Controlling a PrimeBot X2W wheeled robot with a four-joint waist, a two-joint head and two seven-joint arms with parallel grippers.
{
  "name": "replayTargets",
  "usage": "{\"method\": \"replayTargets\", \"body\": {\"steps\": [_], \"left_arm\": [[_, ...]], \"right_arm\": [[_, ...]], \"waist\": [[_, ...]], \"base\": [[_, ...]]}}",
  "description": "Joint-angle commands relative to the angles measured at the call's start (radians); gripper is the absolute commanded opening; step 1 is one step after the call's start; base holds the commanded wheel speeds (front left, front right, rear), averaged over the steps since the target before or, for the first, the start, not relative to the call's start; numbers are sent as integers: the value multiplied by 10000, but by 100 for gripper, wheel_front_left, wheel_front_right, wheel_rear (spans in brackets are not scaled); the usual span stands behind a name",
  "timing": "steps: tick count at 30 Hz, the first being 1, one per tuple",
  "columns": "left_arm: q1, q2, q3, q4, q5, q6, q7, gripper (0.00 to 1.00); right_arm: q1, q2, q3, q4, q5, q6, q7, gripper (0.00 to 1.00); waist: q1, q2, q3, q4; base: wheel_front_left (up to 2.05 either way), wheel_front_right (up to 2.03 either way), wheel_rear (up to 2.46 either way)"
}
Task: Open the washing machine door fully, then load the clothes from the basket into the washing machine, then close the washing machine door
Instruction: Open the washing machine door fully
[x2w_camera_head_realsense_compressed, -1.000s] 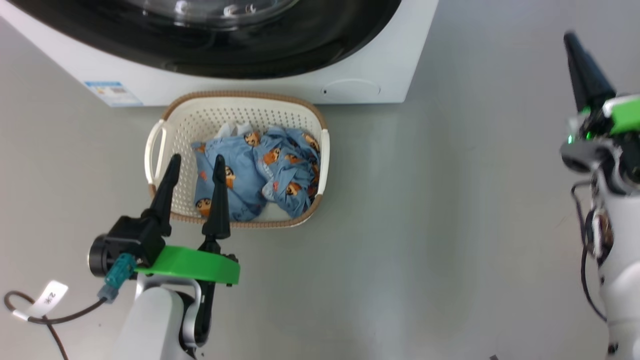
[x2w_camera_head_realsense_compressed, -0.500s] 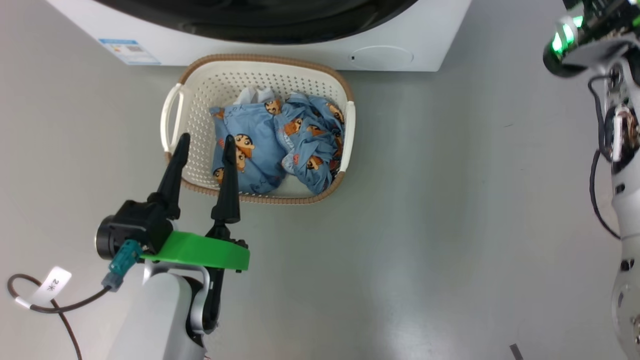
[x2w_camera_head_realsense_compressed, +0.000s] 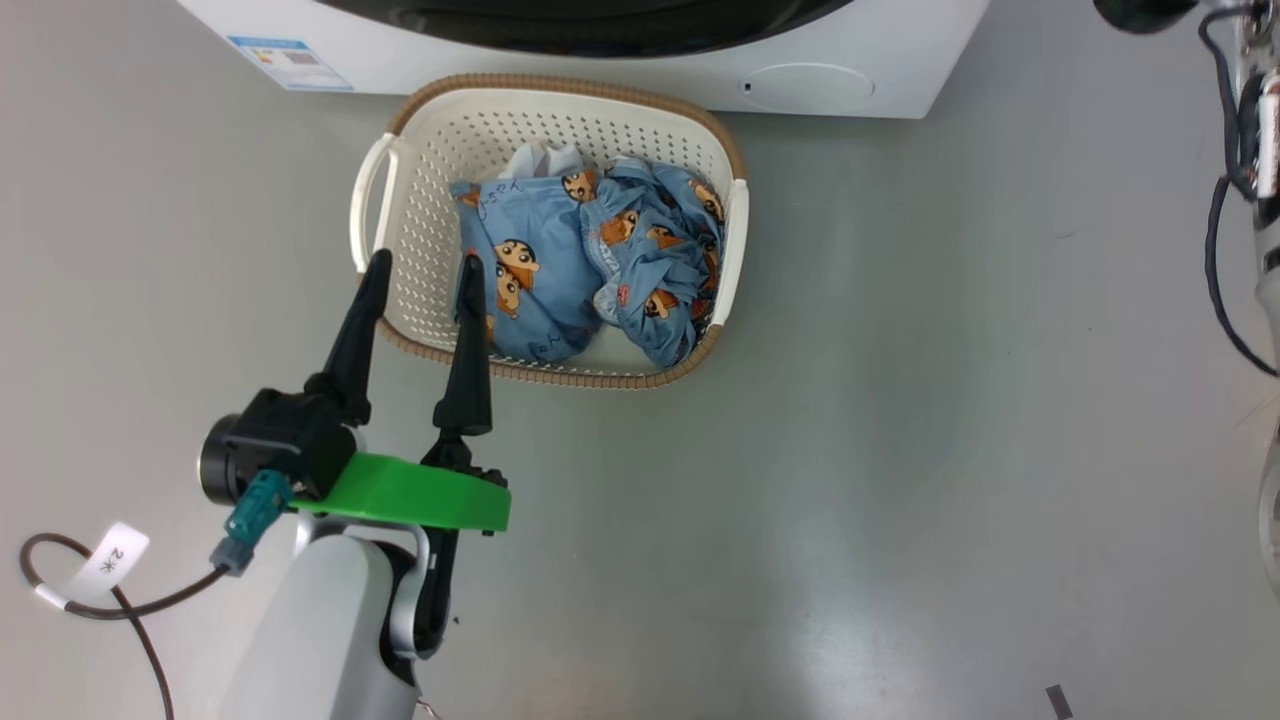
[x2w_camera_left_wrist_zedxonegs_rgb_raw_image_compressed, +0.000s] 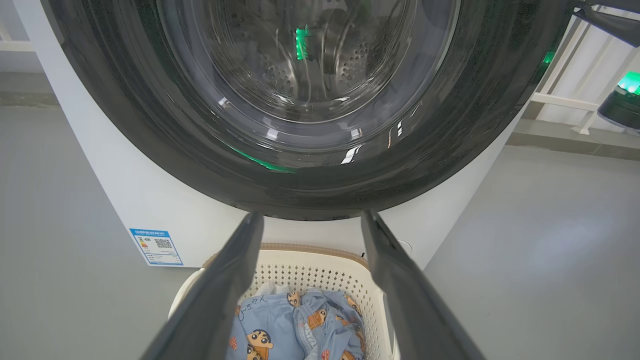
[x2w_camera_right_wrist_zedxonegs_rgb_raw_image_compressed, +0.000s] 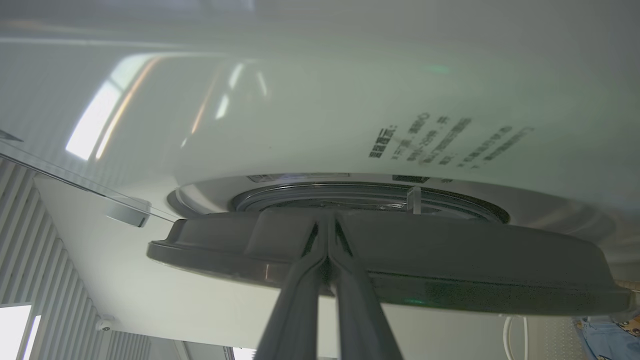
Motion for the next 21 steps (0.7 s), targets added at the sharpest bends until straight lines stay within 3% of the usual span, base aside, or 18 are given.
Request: {"method": "replayTargets", "body": {"steps": [1,11,21], "left_arm": [[-139,200,239,-310,-90,100,-80,100],[-284,200,123,-423,-165,177,-80,100],[-328,200,153,-465,-212,244,-80,100]], "right_arm": [[-417,204,95,-30,-84,16,-5,0],[-1610,172,428,1411,-505,16,-28,0],[-1912,139,602,1873,-636,16,408,0]], "waist": [[-1,0,66,70],[-1,0,321,279],[-1,0,365,279]], "base": [[0,0,0],[0,0,0],[0,0,0]]}}
